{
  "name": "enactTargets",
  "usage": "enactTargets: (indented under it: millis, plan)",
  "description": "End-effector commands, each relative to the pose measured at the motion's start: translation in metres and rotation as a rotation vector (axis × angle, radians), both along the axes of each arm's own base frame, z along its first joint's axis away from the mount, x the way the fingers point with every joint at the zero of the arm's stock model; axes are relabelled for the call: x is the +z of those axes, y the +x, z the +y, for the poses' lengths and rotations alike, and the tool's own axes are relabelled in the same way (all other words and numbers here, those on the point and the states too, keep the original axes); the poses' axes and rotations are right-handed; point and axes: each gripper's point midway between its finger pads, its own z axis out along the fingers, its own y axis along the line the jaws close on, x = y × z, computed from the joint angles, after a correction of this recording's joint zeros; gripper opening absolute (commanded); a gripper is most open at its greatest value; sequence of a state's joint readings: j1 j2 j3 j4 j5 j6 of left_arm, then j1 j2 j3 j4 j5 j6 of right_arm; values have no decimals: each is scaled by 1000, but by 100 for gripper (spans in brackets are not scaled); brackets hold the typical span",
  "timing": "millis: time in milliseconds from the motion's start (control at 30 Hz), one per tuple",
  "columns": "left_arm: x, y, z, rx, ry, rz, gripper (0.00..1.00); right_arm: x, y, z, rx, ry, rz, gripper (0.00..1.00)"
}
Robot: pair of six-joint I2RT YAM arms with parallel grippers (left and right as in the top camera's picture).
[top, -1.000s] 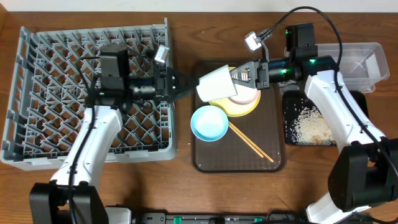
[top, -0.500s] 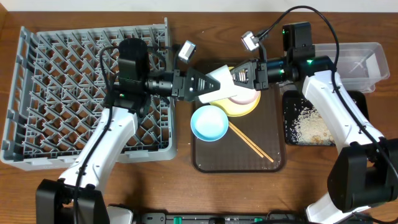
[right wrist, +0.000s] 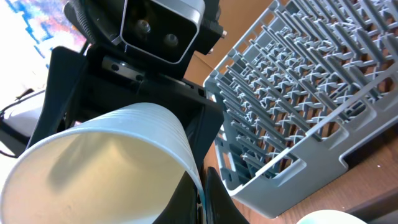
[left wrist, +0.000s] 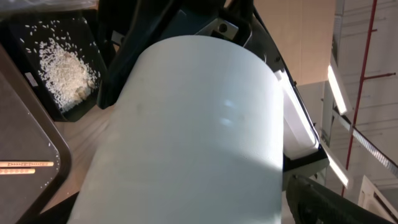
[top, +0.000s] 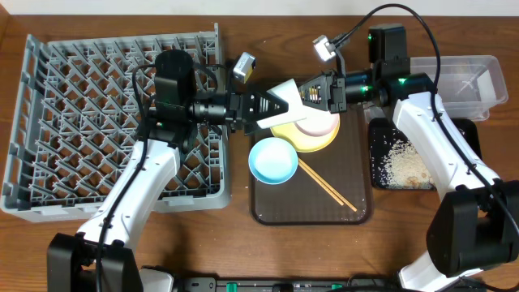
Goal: Sort waste into correct bins and load items into the dishwasher rack
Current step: 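Lift the white cup and bring it toward the left gripper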
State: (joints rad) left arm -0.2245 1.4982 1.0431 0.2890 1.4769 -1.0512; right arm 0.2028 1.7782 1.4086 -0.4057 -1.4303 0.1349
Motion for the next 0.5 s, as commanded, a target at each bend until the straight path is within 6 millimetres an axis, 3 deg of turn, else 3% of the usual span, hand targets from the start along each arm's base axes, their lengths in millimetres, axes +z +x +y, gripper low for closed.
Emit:
enactTargets:
  millis: [0,300,467]
  plan:
    - [7,-6,-2,-32,-11,-14,87,-14,12,3,-69,-71,16,1]
    - [4,8,-3,49,8,-24,86,-14,12,3,-72,-75,18,1]
    - [1,21,-3,119,24,-42,76,-15,13,3,-75,-78,18,1]
